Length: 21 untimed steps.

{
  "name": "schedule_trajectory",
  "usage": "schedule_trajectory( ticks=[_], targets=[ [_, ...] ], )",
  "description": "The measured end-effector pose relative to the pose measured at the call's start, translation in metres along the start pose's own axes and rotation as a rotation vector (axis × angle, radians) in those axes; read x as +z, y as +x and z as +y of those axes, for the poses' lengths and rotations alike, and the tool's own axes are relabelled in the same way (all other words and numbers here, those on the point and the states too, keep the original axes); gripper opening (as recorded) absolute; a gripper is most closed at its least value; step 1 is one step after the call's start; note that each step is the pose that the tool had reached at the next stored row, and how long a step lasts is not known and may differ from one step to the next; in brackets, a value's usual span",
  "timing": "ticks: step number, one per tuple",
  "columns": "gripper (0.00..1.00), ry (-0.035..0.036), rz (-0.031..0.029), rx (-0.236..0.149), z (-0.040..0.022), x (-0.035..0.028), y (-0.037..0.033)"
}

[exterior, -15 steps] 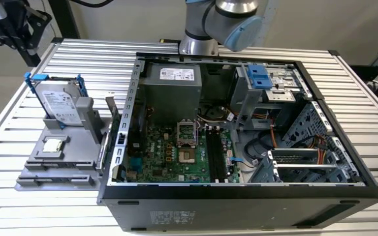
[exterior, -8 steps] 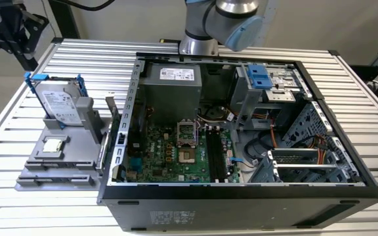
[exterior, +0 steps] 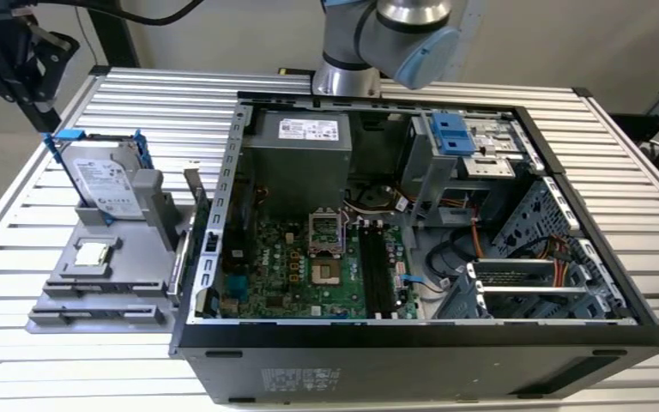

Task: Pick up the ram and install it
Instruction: 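Reach for the ram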

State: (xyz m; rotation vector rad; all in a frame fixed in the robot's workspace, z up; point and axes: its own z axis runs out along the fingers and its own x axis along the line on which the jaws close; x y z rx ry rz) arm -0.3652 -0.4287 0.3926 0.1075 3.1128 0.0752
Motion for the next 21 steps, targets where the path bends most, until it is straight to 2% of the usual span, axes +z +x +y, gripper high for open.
schedule_trajectory(
  ticks=[3,10,21],
  targets=[
    [0.0,0.0,0.0001,-0.003,-0.0048,-0.0002,-0.0003],
    [0.0,-0.0007,0.0014,-0.032,-0.0116,-0.0006,-0.0008],
    [0.0,-0.0009,0.0018,-0.037,-0.028,-0.0014,-0.002]
  ],
)
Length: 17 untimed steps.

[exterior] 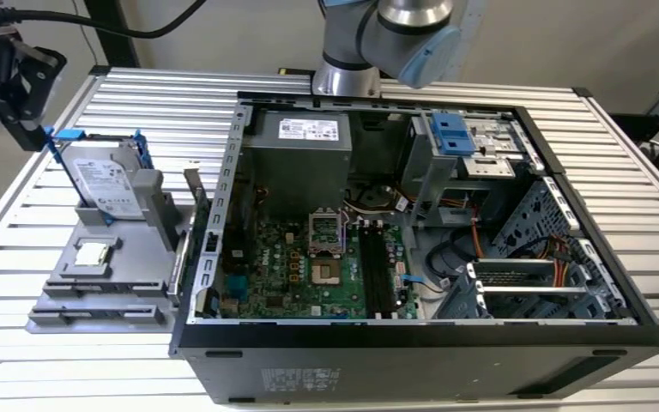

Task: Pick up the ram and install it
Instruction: 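Reach for the ram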

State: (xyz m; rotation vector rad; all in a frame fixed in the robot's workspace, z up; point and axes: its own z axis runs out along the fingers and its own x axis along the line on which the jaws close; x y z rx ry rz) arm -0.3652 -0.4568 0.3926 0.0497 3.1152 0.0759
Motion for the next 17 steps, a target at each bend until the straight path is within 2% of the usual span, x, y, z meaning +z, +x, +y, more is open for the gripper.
schedule_trajectory(
  ticks=[17],
  targets=[
    [0.0,-0.0002,0.0,0.0,-0.0301,-0.0015,0.0012]
  ],
)
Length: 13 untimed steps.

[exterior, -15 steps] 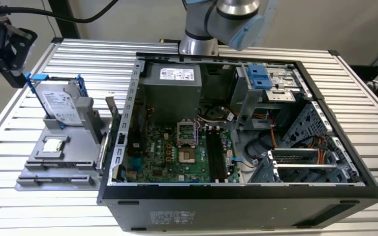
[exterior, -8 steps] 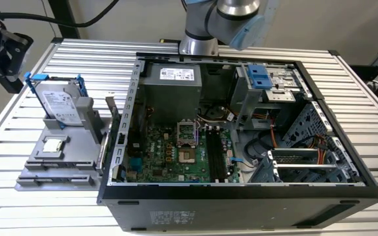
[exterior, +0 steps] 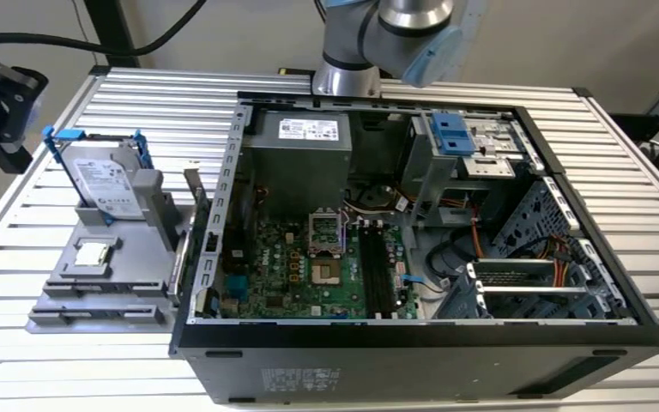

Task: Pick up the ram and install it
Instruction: 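Reach for the ram, then pick up the ram and move it above insertion slot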

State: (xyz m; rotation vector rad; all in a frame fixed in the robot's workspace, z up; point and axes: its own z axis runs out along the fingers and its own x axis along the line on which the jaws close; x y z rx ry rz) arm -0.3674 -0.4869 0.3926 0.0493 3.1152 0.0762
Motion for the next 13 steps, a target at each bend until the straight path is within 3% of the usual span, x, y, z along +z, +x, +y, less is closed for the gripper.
schedule_trajectory(
  ticks=[13],
  targets=[
    [0.0,-0.0011,-0.0001,0.0,-0.0277,-0.0013,0.0]
  ],
)
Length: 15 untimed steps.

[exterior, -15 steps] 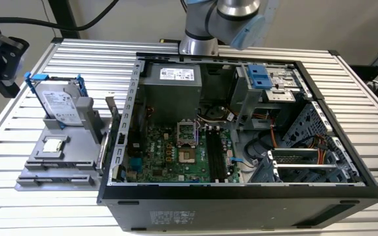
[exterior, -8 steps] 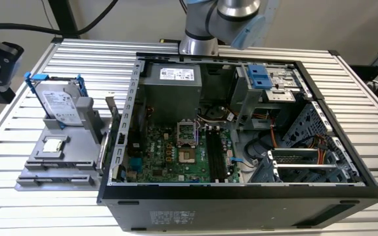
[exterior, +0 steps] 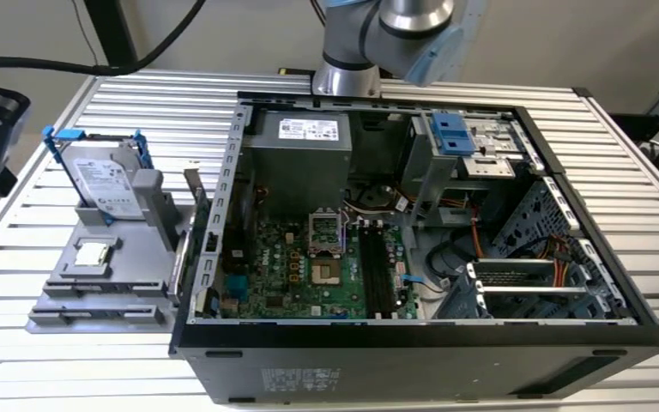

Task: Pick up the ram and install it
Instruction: 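Pick up the ram and move it above insertion slot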

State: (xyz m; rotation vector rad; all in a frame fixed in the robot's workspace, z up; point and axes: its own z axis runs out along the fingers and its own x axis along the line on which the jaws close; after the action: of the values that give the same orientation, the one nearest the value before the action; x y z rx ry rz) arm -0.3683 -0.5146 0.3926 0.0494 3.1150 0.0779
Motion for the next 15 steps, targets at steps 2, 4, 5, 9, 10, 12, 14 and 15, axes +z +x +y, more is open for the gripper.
schedule_trajectory(
  ticks=[2,4,5,9,10,12,14,15],
  targets=[
    [0.0,-0.0003,0.0001,0.0,-0.0045,-0.0003,-0.0002],
    [0.0,-0.0004,0.0001,0.0,-0.0086,-0.0005,-0.0003],
    [0.0,-0.0004,0.0001,0.0,-0.0105,-0.0005,-0.0004],
    [0.0,-0.0005,0.0001,0.0,-0.0123,-0.0007,-0.0004],
    [0.0,-0.0005,0.0003,0.0,-0.0124,-0.0006,-0.0004],
    [0.0,-0.0004,0.0005,0.0,-0.0124,-0.0006,-0.0004],
    [0.0,-0.0004,0.0005,0.0,-0.0124,-0.0006,-0.0004],
    [0.0,-0.0004,0.0006,0.0,-0.0124,-0.0007,-0.0004]
  ],
)
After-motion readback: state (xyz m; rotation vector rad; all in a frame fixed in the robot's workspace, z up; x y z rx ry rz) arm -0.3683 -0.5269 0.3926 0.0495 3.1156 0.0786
